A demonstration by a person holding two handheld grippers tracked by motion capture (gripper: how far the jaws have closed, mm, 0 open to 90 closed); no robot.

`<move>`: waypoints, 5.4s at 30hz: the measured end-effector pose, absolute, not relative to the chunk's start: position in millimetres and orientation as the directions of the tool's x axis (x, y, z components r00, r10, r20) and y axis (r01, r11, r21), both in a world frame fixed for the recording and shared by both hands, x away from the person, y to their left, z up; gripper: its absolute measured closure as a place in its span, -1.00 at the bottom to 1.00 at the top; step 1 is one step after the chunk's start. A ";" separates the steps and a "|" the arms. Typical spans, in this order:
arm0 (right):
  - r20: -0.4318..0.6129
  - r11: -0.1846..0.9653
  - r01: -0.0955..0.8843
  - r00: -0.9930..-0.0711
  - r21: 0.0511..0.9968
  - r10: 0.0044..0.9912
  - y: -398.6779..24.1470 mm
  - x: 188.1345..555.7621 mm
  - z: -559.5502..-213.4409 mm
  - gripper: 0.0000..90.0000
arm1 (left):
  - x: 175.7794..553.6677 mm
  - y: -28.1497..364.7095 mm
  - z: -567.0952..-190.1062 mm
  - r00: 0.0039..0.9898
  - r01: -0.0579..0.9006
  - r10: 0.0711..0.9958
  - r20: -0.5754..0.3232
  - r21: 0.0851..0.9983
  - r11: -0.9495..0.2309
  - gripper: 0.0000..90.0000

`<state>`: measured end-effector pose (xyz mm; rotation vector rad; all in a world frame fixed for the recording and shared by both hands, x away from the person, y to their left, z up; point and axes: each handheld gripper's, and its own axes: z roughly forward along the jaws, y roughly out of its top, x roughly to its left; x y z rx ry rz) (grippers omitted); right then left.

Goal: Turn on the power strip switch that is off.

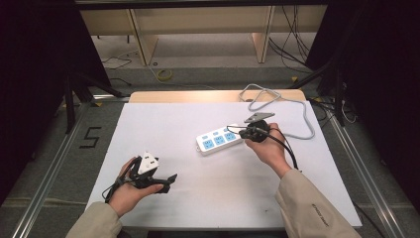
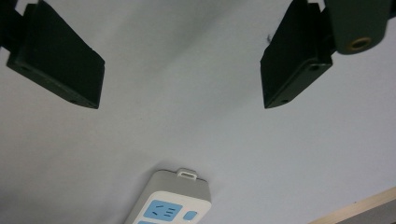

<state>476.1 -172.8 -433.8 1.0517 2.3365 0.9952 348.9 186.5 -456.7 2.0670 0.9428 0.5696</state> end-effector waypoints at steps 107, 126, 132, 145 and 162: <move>-0.024 0.466 0.535 -0.638 0.705 0.769 -134.1 524.4 -444.3 1.00 | 350.0 185.7 -457.0 0.631 0.426 0.773 0.074 0.799 -0.424 -0.69; -0.020 0.466 0.544 -0.635 0.698 0.772 -130.6 529.5 -445.4 1.00 | 350.1 185.4 -457.1 0.633 0.426 0.771 0.072 0.799 -0.425 -0.69; -0.020 0.465 0.547 -0.633 0.696 0.774 -130.2 530.9 -446.3 1.00 | 350.1 185.3 -457.0 0.633 0.426 0.771 0.072 0.799 -0.424 -0.69; -0.014 0.465 0.556 -0.631 0.690 0.776 -129.1 534.4 -446.5 1.00 | 350.2 185.2 -457.0 0.633 0.425 0.771 0.072 0.800 -0.424 -0.69; -0.019 0.480 0.559 -0.638 0.676 0.770 -121.7 538.5 -449.0 1.00 | 350.3 184.8 -457.1 0.634 0.424 0.770 0.071 0.801 -0.423 -0.69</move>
